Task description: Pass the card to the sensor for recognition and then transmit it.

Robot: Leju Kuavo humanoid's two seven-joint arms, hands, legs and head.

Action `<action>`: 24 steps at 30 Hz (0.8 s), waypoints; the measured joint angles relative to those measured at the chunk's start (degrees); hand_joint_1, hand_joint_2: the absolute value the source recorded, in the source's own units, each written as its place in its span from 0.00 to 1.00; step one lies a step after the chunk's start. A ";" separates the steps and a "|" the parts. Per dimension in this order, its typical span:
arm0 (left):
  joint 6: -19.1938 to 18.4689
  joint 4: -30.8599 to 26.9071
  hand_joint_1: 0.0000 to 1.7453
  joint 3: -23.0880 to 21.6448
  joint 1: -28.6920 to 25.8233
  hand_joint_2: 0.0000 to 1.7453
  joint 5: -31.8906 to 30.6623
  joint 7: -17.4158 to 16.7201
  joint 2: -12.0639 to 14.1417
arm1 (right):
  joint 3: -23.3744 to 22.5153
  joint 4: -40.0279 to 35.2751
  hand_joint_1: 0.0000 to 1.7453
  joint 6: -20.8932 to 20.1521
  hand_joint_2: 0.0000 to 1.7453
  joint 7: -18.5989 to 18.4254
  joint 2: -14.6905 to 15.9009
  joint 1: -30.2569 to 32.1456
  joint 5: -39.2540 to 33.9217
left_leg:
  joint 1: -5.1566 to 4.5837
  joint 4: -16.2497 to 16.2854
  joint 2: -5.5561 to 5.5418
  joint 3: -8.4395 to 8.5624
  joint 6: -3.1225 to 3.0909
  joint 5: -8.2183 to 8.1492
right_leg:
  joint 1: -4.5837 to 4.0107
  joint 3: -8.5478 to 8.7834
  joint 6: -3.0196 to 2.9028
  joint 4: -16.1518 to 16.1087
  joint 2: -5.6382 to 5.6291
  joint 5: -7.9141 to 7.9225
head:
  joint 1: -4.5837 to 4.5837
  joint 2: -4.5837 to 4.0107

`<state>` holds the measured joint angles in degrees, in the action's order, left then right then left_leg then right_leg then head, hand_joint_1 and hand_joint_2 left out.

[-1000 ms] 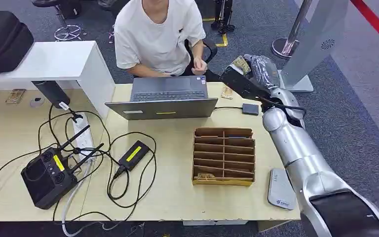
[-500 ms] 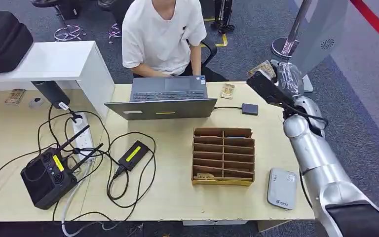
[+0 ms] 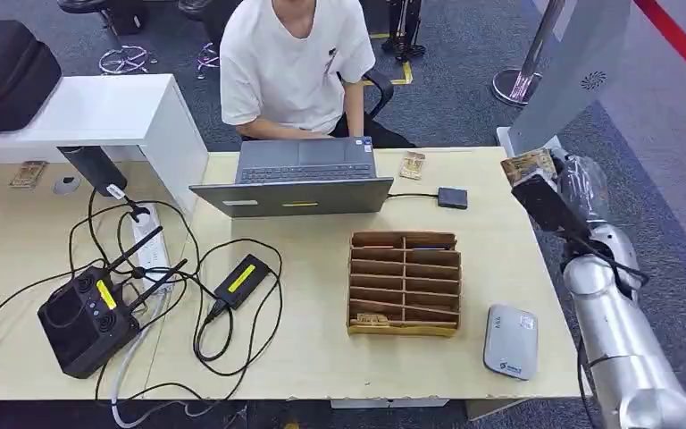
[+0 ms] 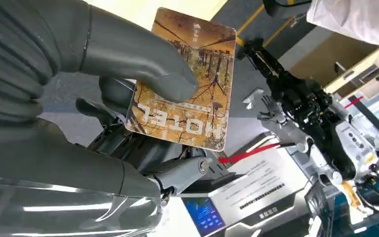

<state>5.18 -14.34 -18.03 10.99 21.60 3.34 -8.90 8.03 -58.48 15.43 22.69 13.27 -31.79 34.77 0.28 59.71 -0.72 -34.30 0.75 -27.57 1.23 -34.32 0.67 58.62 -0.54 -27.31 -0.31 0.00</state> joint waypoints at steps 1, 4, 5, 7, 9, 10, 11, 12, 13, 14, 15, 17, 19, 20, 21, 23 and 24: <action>-0.07 0.00 0.00 0.42 -0.08 1.00 -0.09 0.15 0.00 | -0.62 -1.13 1.00 -0.13 1.00 0.37 0.13 1.33 0.00 | 0.00 -0.01 0.00 0.00 0.00 0.00 | 0.00 0.00 0.00 0.00 0.00 0.00 | -0.02 0.00; -0.35 0.00 0.00 1.86 -0.18 1.00 -1.05 0.55 0.07 | -2.43 -4.12 1.00 -0.44 1.00 1.18 0.48 4.82 0.64 | -0.01 -0.01 0.02 0.00 0.01 -0.02 | 0.01 0.00 0.00 0.00 -0.02 0.00 | 0.00 0.00; -0.44 0.00 0.00 2.29 -0.20 1.00 -1.31 0.57 0.09 | -2.76 -4.91 1.00 -0.53 1.00 1.29 0.61 5.75 0.81 | -0.01 -0.01 0.01 0.00 0.01 -0.02 | 0.01 0.00 0.00 0.00 -0.01 0.00 | -0.02 0.00; -0.52 -0.02 0.00 3.08 -0.24 1.00 -1.57 0.61 0.11 | -3.46 -6.52 1.00 -0.72 1.00 1.70 0.68 7.48 1.20 | -0.01 -0.01 0.01 0.00 0.01 -0.02 | 0.01 0.00 0.00 0.00 -0.01 0.00 | -0.02 0.00; -0.55 -0.02 0.00 3.69 -0.27 1.00 -1.81 0.74 0.15 | -4.11 -8.05 1.00 -0.72 1.00 2.16 0.68 9.37 1.20 | -0.01 -0.01 0.01 0.00 0.01 -0.02 | 0.01 0.01 0.00 0.00 0.00 0.00 | 0.00 0.00; -0.57 -0.02 0.00 4.09 -0.28 1.00 -1.95 0.83 0.20 | -4.38 -8.75 1.00 -0.72 1.00 2.30 0.68 10.30 1.20 | -0.01 -0.01 0.00 0.00 0.01 -0.02 | 0.01 0.02 0.00 0.00 0.01 0.00 | -0.02 0.00; -0.63 -0.02 0.00 4.48 -0.31 1.00 -2.12 0.88 0.20 | -4.62 -9.56 1.00 -0.72 1.00 2.45 0.68 11.30 1.20 | -0.01 -0.01 0.00 0.00 0.01 -0.02 | 0.01 0.02 0.00 0.00 0.02 0.00 | 0.00 0.00; -0.70 -0.02 0.00 4.85 -0.32 1.00 -2.40 0.90 0.22 | -4.86 -10.23 1.00 -0.72 1.00 2.67 0.68 12.30 1.23 | -0.01 -0.01 0.00 0.00 0.01 -0.02 | 0.01 0.03 0.00 0.00 0.03 0.00 | 0.00 0.00; -0.74 -0.02 0.00 5.16 -0.33 1.00 -2.51 0.90 0.24 | -5.05 -10.72 1.00 -0.72 1.00 2.86 0.68 13.16 1.31 | -0.02 -0.01 -0.01 0.00 0.01 -0.02 | 0.01 0.03 0.00 0.00 0.03 0.00 | 0.00 0.00; -0.81 -0.02 0.00 5.49 -0.33 1.00 -2.60 0.90 0.26 | -5.23 -11.09 1.00 -0.72 1.00 2.95 0.68 13.95 1.36 | -0.02 -0.01 -0.01 0.00 0.01 -0.02 | 0.01 0.03 0.00 0.00 0.03 0.00 | 0.00 0.00; -0.87 -0.04 0.00 5.90 -0.33 1.00 -2.88 0.92 0.28 | -5.38 -11.57 1.00 -0.72 1.00 3.15 0.68 14.83 1.40 | -0.02 -0.02 -0.01 0.00 0.01 -0.02 | 0.01 0.03 0.00 -0.01 0.03 0.00 | 0.00 0.00; -0.90 -0.15 0.00 6.52 -0.36 1.00 -3.37 0.92 0.28 | -5.62 -12.07 1.00 -0.72 1.00 3.41 0.68 16.26 1.90 | -0.02 -0.02 -0.01 -0.01 0.01 -0.02 | 0.02 0.04 0.00 -0.01 0.03 -0.01 | -0.02 0.00; -0.94 -0.20 0.00 7.13 -0.42 1.00 -3.67 0.92 0.26 | -5.78 -12.34 1.00 -0.66 1.00 3.54 0.66 17.54 2.19 | -0.02 -0.01 0.00 -0.01 0.01 -0.02 | 0.01 0.04 0.01 -0.02 0.04 -0.01 | 0.00 0.00; -0.96 -0.24 0.00 7.35 -0.44 1.00 -3.83 0.92 0.28 | -5.78 -12.36 1.00 -0.61 1.00 3.67 0.64 18.15 2.25 | -0.02 -0.01 0.00 -0.01 0.01 -0.02 | 0.02 0.04 0.01 -0.02 0.04 -0.01 | 0.00 0.00; -0.96 -0.35 0.00 7.48 -0.49 1.00 -3.96 0.92 0.28 | -5.80 -12.34 1.00 -0.57 1.00 3.85 0.55 18.79 2.27 | -0.02 -0.02 0.00 -0.01 0.01 -0.02 | 0.02 0.04 0.01 -0.02 0.04 -0.01 | 0.00 0.00; -0.98 -0.42 0.00 7.92 -0.54 1.00 -4.18 0.92 0.26 | -5.80 -12.34 1.00 -0.55 1.00 4.02 0.33 19.92 2.34 | -0.02 -0.01 0.00 -0.01 0.01 -0.02 | 0.02 0.04 0.01 -0.02 0.03 -0.01 | 0.00 0.00; -1.03 -0.44 0.00 8.13 -0.57 1.00 -4.35 0.92 0.26 | -5.84 -12.34 1.00 -0.53 1.00 4.09 0.18 20.41 2.34 | -0.02 -0.01 0.00 -0.01 0.01 -0.02 | 0.01 0.04 0.01 -0.02 0.03 -0.01 | 0.00 0.00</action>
<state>4.15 -14.78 -9.90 10.42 17.24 4.26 -8.63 2.19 -70.82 14.91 26.77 13.44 -11.38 37.11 0.26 59.69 -0.72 -34.31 0.75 -27.59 1.24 -34.28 0.68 58.60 -0.51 -27.31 -0.31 0.00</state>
